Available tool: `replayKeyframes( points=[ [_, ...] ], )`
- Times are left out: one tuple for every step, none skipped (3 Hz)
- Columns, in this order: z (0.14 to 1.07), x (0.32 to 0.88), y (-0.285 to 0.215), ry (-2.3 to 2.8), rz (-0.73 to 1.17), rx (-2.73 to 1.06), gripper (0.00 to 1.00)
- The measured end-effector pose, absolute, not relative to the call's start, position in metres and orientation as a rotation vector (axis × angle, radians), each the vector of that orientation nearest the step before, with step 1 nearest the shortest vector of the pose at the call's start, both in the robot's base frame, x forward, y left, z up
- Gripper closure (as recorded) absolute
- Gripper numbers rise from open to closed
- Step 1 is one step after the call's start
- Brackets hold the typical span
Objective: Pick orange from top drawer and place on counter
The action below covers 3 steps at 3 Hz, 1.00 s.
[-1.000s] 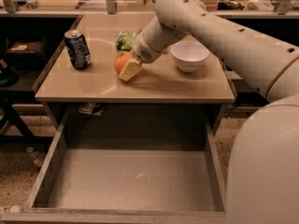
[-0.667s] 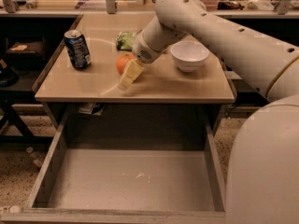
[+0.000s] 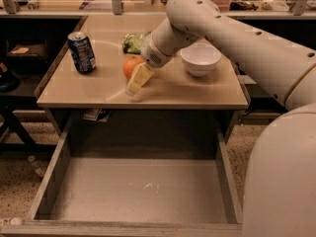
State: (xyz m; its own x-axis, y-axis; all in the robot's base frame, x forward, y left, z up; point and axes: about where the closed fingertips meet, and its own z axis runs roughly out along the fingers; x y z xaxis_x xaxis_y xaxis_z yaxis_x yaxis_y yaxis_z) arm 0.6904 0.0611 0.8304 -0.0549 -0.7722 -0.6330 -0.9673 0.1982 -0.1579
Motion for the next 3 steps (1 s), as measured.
replayKeyframes(
  points=[
    [0.877,0.691,0.044,1.846,0.325,-1.592,0.0],
    [0.966,0.685,0.004,1.857,0.136,-1.537,0.0],
    [0.976,0.683,-0.005,1.864,0.114,-1.532,0.0]
  ],
)
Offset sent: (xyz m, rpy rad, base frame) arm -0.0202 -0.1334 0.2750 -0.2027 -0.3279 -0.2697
